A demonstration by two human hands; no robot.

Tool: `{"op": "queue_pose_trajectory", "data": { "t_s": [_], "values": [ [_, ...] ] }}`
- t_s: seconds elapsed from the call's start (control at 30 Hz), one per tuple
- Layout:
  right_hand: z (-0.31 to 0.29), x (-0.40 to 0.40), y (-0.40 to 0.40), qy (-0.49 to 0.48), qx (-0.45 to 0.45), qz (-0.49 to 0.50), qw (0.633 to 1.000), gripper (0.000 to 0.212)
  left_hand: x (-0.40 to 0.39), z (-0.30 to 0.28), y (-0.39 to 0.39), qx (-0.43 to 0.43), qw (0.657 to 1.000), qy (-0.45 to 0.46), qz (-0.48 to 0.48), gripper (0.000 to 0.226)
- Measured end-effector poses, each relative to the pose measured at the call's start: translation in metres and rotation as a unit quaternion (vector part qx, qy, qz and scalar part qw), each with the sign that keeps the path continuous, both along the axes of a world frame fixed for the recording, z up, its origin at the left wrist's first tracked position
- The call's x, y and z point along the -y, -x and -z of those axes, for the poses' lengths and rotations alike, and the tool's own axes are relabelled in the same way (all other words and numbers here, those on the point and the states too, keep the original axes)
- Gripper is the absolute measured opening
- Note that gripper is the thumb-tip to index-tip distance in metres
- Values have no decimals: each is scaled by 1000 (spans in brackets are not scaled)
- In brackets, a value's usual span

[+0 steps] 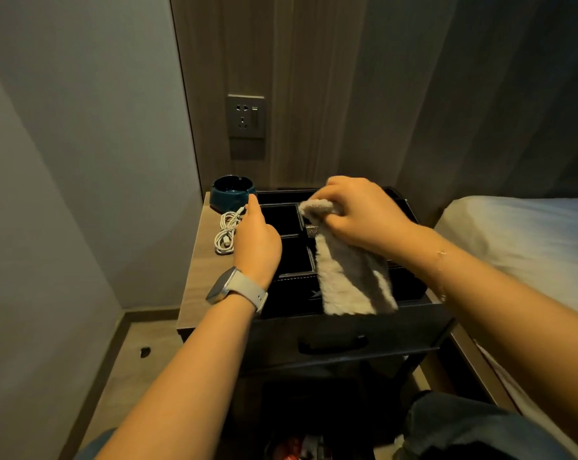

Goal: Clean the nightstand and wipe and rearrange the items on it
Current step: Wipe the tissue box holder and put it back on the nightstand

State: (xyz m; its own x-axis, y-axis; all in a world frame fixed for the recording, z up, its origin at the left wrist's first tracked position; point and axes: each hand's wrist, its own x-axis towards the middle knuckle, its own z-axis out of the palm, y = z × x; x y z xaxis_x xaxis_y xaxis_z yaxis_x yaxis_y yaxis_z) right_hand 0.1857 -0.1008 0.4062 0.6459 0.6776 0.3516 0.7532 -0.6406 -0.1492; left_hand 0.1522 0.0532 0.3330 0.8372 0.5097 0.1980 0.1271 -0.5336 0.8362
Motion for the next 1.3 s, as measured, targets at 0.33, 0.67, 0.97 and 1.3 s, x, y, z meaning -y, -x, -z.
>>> {"op": "queue_pose_trajectory", "data": {
  "t_s": [0.33,0.67,0.97,1.3],
  "values": [
    [44,20,75,65,31,-19,997,32,0,1,-2,-9,1000,-14,-1,66],
    [49,10,70,70,8,7,997,31,-2,-4,-3,-18,999,-29,6,68],
    [-7,55,22,-97,-66,153,981,23,-17,-14,7,15,991,-127,27,53],
    [27,-19,-16,-3,-94,256,962,40,-11,2,21,-15,944,-286,162,22]
  ]
}}
